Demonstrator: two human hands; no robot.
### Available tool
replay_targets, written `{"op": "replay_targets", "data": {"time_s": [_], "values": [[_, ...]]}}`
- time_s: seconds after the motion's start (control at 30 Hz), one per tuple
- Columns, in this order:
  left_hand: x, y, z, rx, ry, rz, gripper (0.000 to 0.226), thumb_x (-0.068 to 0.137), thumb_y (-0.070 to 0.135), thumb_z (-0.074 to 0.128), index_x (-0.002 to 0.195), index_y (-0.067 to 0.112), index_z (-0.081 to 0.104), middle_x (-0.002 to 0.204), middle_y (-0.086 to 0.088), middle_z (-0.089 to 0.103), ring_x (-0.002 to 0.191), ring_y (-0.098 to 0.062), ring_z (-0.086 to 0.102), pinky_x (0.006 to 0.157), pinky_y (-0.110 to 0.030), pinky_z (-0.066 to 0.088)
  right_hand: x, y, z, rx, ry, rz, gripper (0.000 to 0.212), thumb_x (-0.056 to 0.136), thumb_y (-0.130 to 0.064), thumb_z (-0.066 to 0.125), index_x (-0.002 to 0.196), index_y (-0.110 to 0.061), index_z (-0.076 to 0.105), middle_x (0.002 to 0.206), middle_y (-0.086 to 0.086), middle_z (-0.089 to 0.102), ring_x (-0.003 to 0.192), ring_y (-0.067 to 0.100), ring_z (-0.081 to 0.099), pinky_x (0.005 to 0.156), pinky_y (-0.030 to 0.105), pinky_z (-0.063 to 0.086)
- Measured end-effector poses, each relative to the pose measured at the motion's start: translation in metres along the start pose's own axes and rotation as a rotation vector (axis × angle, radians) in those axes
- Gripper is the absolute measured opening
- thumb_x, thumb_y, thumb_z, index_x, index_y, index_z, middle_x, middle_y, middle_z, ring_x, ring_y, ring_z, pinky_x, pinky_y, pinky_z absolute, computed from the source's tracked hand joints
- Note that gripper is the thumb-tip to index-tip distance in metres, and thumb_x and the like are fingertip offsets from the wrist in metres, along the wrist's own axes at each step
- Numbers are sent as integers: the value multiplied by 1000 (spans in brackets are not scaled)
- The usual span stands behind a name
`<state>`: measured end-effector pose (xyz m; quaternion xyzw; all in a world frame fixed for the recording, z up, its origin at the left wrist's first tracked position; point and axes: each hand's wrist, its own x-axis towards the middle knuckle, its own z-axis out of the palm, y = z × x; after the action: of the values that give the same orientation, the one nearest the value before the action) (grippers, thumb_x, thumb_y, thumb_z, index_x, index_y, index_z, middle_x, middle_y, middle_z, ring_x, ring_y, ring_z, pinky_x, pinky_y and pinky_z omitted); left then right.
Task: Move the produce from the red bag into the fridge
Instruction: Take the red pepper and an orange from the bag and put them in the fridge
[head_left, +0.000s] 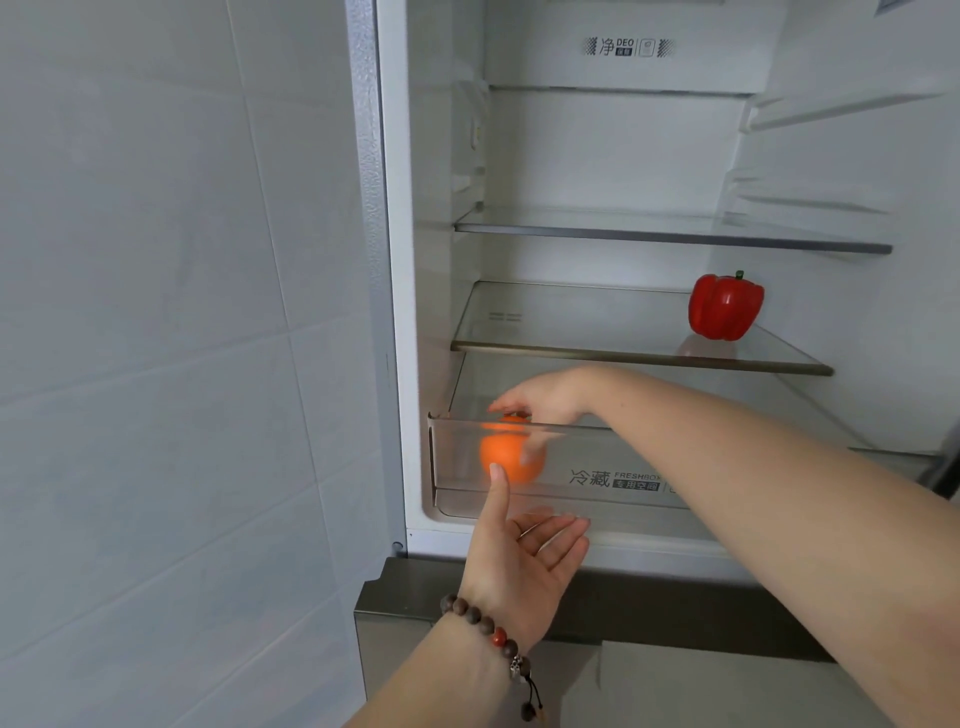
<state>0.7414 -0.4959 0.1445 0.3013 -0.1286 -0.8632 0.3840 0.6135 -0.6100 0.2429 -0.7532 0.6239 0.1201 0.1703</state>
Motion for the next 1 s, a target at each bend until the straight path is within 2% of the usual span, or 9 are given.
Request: {"op": "replay_targets", "data": {"time_s": [0.07,0.13,0.23,0.4,0.53,0.7,0.8,0.9,1.0], "values": [[-1,1,0,-3,-4,-5,82,71,64,63,112,-6,52,112,-26,62,97,-36,66,90,-44,50,-6,3,-1,146,38,-3,93,75,-30,76,147,-19,20,151,4,31,135,17,36,113,34,29],[-3,2,0,-9,-10,-14,82,71,64,63,112,-7,52,112,-26,62,99,-37,65,91,-44,50,-17,4,-4,307,108,-23,85,78,-25,73,146,-19,22,150,6,33,133,17,39,111,31,31],[-5,5,-1,-2,-32,-34,83,72,64,62,113,-7,50,113,-25,61,102,-36,63,92,-44,49,-41,2,-8,434,249,-40,72,83,-28,68,144,-19,30,148,7,38,132,16,41,109,27,31],[-9,9,-6,-6,-76,-69,84,73,63,61,116,-7,48,115,-26,59,104,-36,61,95,-45,47,-89,-6,15,288,719,49,63,85,-53,53,140,-24,39,146,-2,41,134,13,37,107,24,26],[-11,10,-10,-10,-126,-86,84,77,64,57,124,-5,45,120,-25,57,108,-35,58,98,-43,44,-119,-16,56,181,918,183,65,88,-60,39,142,-24,35,149,-3,35,136,13,31,109,31,27],[-17,10,-13,56,-153,-76,82,81,63,52,129,-3,43,128,-21,54,114,-34,55,103,-43,40,-150,-26,97,211,1052,279,63,90,-54,39,143,-22,32,153,-2,28,142,12,19,111,28,16],[-22,9,-17,152,-155,-32,75,85,61,49,129,1,44,126,-18,56,114,-31,56,104,-43,39,-164,-33,115,244,1100,289,62,91,-52,39,143,-21,31,153,-2,26,142,11,18,111,28,17],[-30,3,-26,282,-134,58,65,87,58,49,123,5,51,120,-14,61,111,-28,58,103,-42,41,-174,-40,141,264,1105,296,59,91,-49,40,143,-20,33,153,-1,28,141,12,21,113,30,20],[-39,-9,-41,450,-61,224,54,90,53,48,120,10,55,119,-9,63,110,-23,59,103,-39,42,-178,-42,177,292,1073,291,57,92,-46,42,142,-19,35,151,-1,31,140,11,23,111,24,18]]}}
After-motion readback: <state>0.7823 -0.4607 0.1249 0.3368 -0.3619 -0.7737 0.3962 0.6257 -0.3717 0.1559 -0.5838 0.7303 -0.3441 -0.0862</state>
